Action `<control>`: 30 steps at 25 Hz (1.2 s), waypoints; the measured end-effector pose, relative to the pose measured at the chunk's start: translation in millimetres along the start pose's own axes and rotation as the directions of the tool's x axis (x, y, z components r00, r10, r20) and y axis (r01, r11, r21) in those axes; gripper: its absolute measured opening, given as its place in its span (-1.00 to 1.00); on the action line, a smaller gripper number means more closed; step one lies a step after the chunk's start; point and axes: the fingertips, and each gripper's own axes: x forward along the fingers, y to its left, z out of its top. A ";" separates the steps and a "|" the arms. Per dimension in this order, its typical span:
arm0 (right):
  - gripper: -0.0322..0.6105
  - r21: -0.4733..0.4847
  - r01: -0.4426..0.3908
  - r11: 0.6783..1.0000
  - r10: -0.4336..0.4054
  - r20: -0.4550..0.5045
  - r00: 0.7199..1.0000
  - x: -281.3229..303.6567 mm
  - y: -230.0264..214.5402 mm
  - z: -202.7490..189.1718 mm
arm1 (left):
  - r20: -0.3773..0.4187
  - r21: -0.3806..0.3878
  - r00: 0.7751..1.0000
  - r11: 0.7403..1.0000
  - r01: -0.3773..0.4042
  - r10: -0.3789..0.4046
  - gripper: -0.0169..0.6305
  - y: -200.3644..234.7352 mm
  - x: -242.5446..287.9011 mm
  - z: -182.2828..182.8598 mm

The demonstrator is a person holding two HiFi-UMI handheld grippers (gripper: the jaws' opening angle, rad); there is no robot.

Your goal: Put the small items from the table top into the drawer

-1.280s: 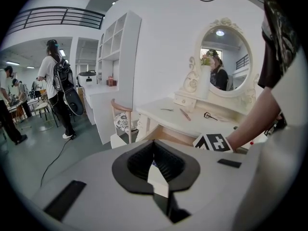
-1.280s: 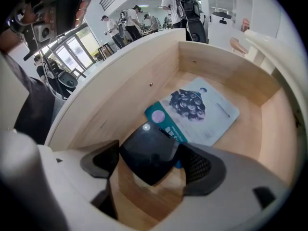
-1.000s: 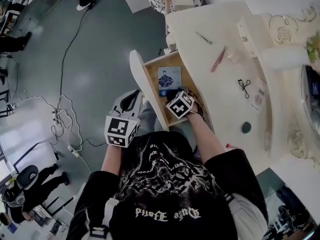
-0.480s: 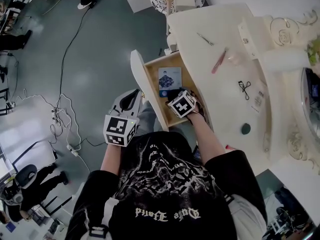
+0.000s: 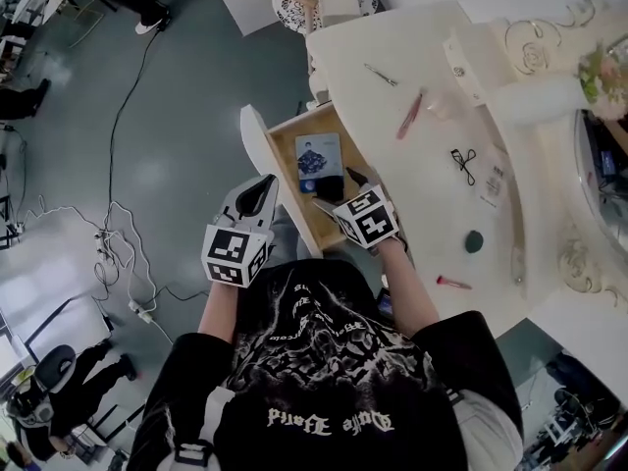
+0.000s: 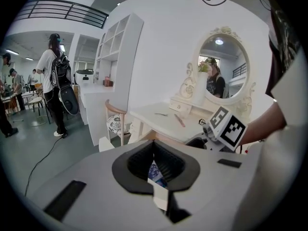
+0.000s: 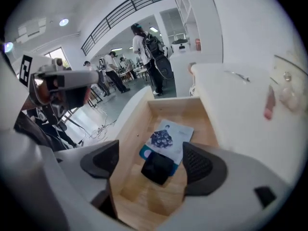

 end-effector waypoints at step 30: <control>0.33 0.303 0.339 0.891 -0.451 0.493 0.744 -210.7 -37.8 10.9 | 0.093 0.141 0.947 0.946 0.292 -0.307 -0.90 -118.7 32.3 54.0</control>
